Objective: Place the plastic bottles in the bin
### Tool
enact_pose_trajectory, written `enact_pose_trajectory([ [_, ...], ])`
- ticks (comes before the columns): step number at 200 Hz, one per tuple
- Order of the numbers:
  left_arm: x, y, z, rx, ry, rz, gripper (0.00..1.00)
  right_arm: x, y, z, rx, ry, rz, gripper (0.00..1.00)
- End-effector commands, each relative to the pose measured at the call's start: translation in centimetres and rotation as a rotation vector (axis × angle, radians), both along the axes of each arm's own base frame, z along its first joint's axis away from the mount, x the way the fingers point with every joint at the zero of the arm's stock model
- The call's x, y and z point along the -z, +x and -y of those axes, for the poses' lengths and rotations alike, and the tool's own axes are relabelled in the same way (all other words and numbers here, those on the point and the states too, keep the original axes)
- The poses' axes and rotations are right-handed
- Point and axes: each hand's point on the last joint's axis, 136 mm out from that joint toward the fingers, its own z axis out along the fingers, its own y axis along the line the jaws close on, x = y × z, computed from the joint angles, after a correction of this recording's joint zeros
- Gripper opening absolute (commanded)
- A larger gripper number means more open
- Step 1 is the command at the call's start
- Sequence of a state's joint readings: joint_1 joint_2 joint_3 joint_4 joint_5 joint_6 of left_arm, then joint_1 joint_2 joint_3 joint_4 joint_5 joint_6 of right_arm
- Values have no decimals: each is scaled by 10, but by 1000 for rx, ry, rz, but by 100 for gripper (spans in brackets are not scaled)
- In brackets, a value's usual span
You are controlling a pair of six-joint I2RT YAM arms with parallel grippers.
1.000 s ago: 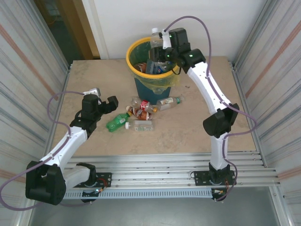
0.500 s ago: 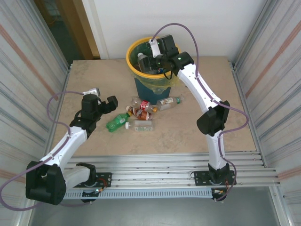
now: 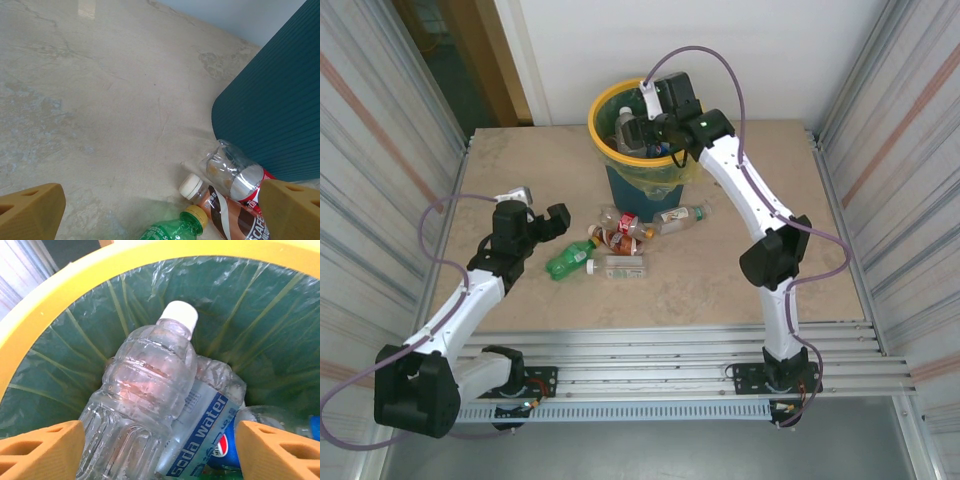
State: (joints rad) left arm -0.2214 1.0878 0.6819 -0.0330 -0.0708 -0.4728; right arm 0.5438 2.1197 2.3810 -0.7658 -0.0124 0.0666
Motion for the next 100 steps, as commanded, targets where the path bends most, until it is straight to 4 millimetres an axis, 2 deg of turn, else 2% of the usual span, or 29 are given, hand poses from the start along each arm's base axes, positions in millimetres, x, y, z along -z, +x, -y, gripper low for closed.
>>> enact_pose_trajectory([
  [1,-6,-3,-3,-12,-11,12,99,-40,-8,14,31,-3,85,75],
  [16,-6,-2,-4,-13,-10,11,99,-34,-6,15,39,-19,74,74],
  [73,-5,-3,-5,-15,-6,5,99,-18,1,16,60,-45,52,60],
  [100,-5,-4,-4,-10,-3,1,99,-3,6,17,65,-81,34,58],
])
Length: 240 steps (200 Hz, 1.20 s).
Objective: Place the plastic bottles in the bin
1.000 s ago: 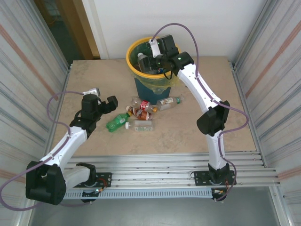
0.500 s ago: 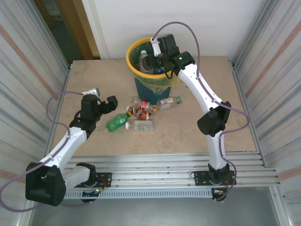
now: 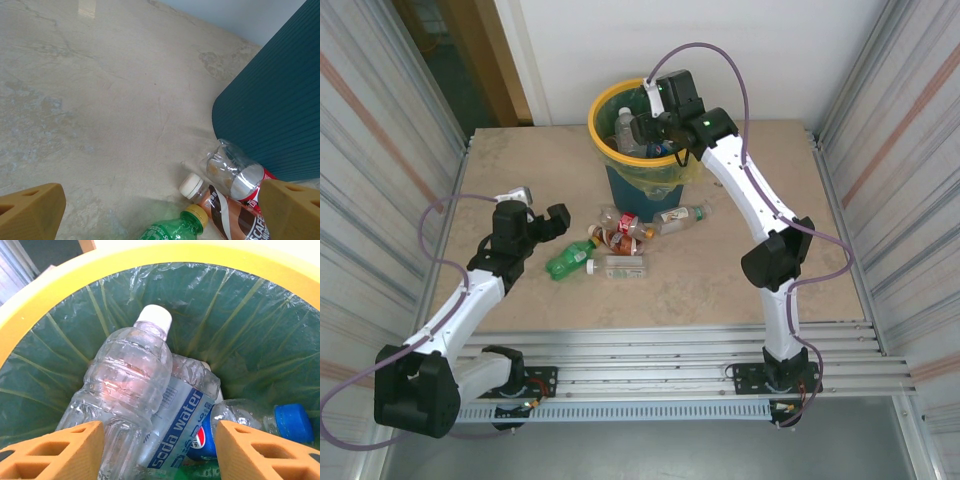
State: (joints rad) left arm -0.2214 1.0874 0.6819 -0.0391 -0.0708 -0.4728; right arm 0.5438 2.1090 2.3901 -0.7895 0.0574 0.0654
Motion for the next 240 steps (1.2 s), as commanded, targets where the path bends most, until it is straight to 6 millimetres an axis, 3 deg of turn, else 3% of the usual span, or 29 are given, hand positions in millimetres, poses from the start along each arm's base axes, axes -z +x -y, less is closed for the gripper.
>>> enact_pose_trajectory([
  [1,-7,-3,-4,-11,-3,7,99,2,4,4,8,-46,15,58],
  [52,-9,-5,-2,5,-10,-9,99,30,15,-2,-11,-80,-23,56],
  [106,-5,-19,0,-1,-50,-75,99,36,23,-19,-60,-40,-23,56],
  [180,17,-55,7,-11,-117,-198,99,15,25,-33,-90,43,27,58],
  [210,20,-74,1,-75,-90,-216,99,-11,17,-27,-86,54,70,63],
  [240,23,-89,-1,-126,-121,-217,99,-37,6,-16,-75,48,111,75],
])
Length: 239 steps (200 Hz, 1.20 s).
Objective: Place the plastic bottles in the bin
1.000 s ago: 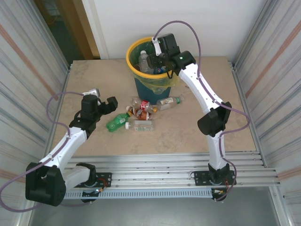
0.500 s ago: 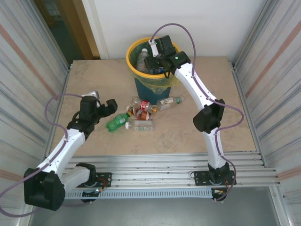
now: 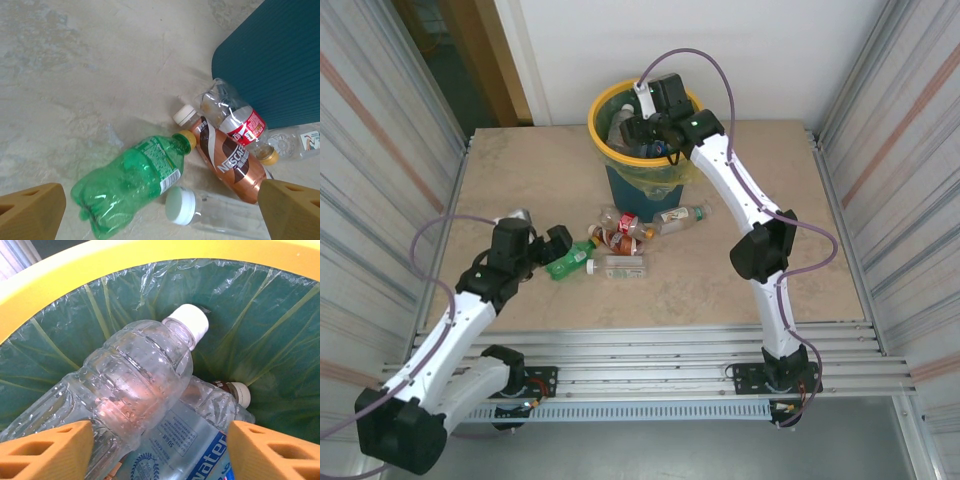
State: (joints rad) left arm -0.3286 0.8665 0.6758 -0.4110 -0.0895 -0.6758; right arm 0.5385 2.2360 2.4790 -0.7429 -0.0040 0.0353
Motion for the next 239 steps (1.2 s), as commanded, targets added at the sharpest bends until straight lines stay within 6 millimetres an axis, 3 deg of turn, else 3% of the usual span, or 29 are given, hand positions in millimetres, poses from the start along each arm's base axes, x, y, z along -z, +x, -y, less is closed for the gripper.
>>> enact_pose_trajectory([
  [1,12,-18,-14,-101,-4,-45,99,-65,-19,8,-11,41,110,75],
  [30,17,-30,-13,-151,-54,-44,99,-79,-30,24,30,18,121,83],
  [80,25,-43,-4,-223,-99,-28,99,-85,-49,57,135,5,113,96],
  [140,44,-44,10,-323,-174,-82,99,-87,-94,115,261,119,85,98],
  [146,45,-43,11,-330,-180,-91,99,-75,-99,120,269,115,66,98],
  [186,62,-40,17,-439,-243,-161,99,-60,-131,153,326,160,43,98],
  [239,75,-21,32,-485,-312,-156,99,-16,-154,180,401,165,-46,98],
])
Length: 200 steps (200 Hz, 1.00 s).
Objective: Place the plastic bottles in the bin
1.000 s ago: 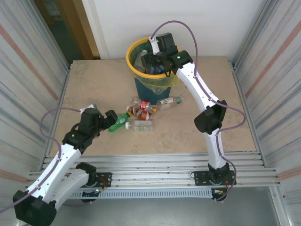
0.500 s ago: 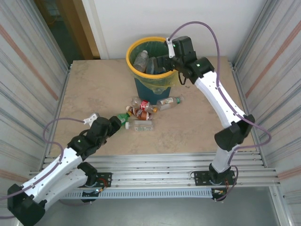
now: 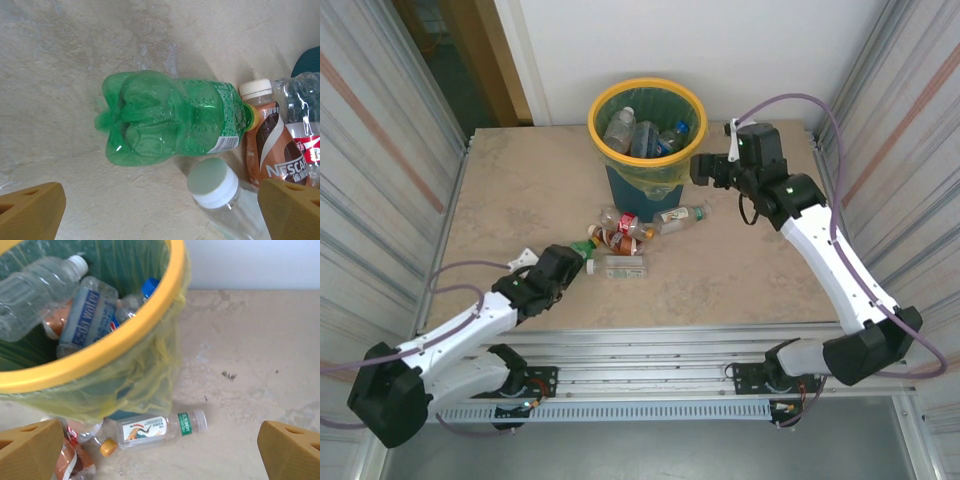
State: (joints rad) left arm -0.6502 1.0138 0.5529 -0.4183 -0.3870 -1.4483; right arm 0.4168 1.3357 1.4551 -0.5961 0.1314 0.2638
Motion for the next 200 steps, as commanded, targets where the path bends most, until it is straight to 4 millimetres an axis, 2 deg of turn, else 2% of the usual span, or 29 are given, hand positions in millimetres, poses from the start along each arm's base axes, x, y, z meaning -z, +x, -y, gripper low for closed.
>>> enact_pose_trajectory([
  [1,-6,14,6,-75,-68,62,99,11,-6,8,41,45,-22,98],
  [42,2,23,8,-124,-88,77,99,32,-14,14,61,80,-57,98],
  [146,18,44,15,-162,-71,63,98,54,-17,11,61,118,-108,98],
  [200,20,63,2,-192,-37,53,97,64,-16,7,53,127,-135,98],
])
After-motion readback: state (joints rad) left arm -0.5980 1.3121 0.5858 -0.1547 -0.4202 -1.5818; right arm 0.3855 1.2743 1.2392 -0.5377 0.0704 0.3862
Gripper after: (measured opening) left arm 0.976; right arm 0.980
